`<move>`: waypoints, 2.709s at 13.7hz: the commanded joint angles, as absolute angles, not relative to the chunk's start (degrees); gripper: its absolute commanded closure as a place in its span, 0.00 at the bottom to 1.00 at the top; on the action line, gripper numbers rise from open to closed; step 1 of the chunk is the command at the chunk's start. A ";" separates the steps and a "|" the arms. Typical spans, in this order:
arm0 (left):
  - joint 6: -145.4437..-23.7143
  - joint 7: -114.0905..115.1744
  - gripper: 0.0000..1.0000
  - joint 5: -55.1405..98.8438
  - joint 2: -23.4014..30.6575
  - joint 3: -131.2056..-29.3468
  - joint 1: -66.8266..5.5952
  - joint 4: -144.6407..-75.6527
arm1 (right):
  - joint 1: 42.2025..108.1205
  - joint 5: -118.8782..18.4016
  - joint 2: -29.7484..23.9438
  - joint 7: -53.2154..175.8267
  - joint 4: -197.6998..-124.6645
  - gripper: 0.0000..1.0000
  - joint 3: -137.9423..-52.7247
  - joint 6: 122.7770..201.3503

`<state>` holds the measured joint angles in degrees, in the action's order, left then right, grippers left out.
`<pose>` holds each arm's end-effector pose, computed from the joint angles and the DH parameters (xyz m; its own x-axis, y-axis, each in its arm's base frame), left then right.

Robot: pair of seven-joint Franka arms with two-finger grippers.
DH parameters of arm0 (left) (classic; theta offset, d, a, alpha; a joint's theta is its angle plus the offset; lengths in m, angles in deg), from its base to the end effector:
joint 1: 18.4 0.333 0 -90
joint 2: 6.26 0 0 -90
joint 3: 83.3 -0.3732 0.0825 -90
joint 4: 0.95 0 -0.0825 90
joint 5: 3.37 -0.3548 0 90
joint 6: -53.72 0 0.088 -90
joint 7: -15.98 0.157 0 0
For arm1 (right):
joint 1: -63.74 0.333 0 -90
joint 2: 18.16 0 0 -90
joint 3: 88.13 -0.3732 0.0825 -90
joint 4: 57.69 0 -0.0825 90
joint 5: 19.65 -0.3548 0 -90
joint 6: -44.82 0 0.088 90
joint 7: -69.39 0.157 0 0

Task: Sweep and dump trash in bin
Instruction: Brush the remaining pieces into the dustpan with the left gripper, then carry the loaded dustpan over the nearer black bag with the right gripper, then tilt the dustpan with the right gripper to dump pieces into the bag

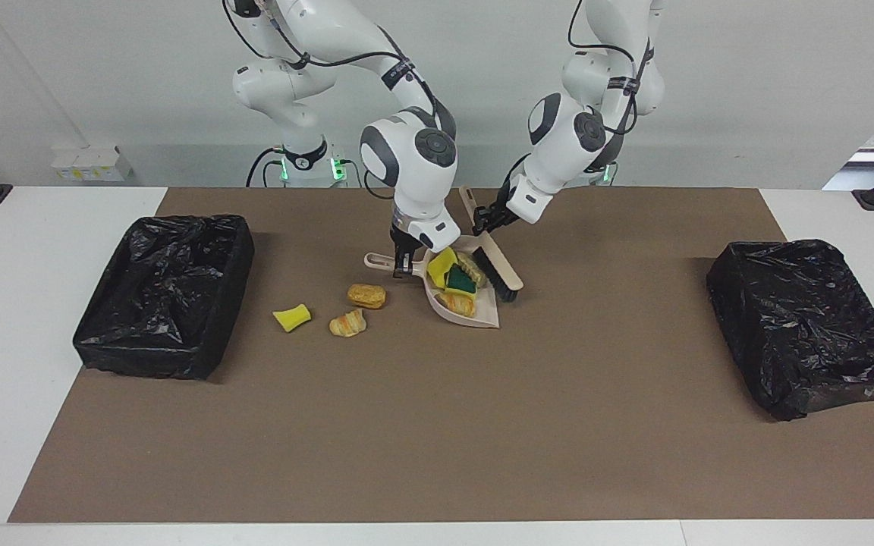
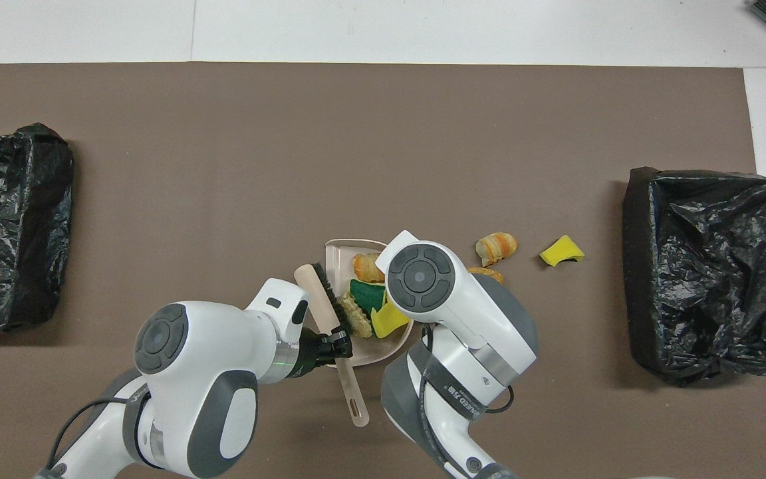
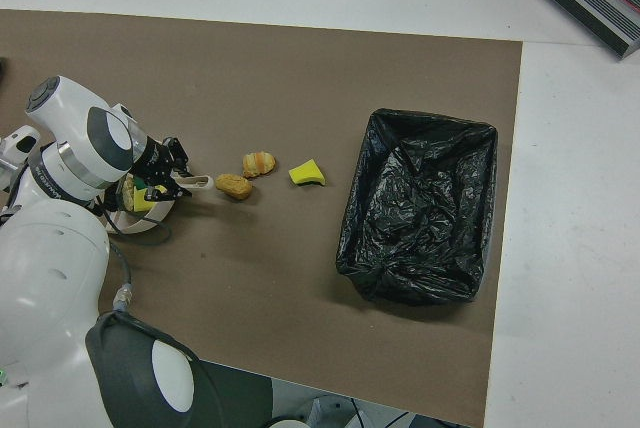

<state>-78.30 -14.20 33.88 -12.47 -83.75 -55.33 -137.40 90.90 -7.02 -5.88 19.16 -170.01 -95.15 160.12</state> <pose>0.3541 -0.3053 0.4015 0.9214 0.2516 -0.2962 0.3523 -0.8626 0.3630 0.4790 0.2944 0.3797 -0.0152 0.9742 -0.2252 0.9995 0.0089 -0.0287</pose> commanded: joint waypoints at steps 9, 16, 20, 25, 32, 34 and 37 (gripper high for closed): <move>-58.69 1.61 1.00 10.17 -11.27 -84.71 -38.90 -123.38 | 78.69 -7.17 -11.65 -4.58 -170.20 1.00 -95.52 157.94; -55.10 9.23 1.00 6.64 -10.56 -84.01 -36.41 -123.03 | 65.16 -7.26 -11.74 -19.89 -160.01 1.00 -95.52 148.54; -55.70 -1.65 1.00 10.95 -10.48 -84.01 -47.63 -123.91 | 57.87 -7.26 -11.74 -26.74 -155.70 1.00 -95.16 146.51; -65.80 -9.83 1.00 17.01 -7.50 -83.92 -59.16 -127.25 | 46.80 -6.20 -11.74 -38.78 -154.64 1.00 -94.72 147.56; -70.82 -14.67 1.00 19.92 -3.10 -84.01 -65.86 -127.60 | 36.50 2.92 -12.44 -43.72 -155.42 1.00 -94.29 153.08; -71.09 -17.66 1.00 20.01 -2.83 -84.01 -65.95 -127.60 | 35.70 7.05 -13.67 -41.98 -158.23 1.00 -94.29 157.03; -70.21 -15.32 1.00 19.74 -2.83 -84.18 -65.51 -127.95 | 36.49 17.94 -17.00 -28.13 -164.37 1.00 -94.46 160.47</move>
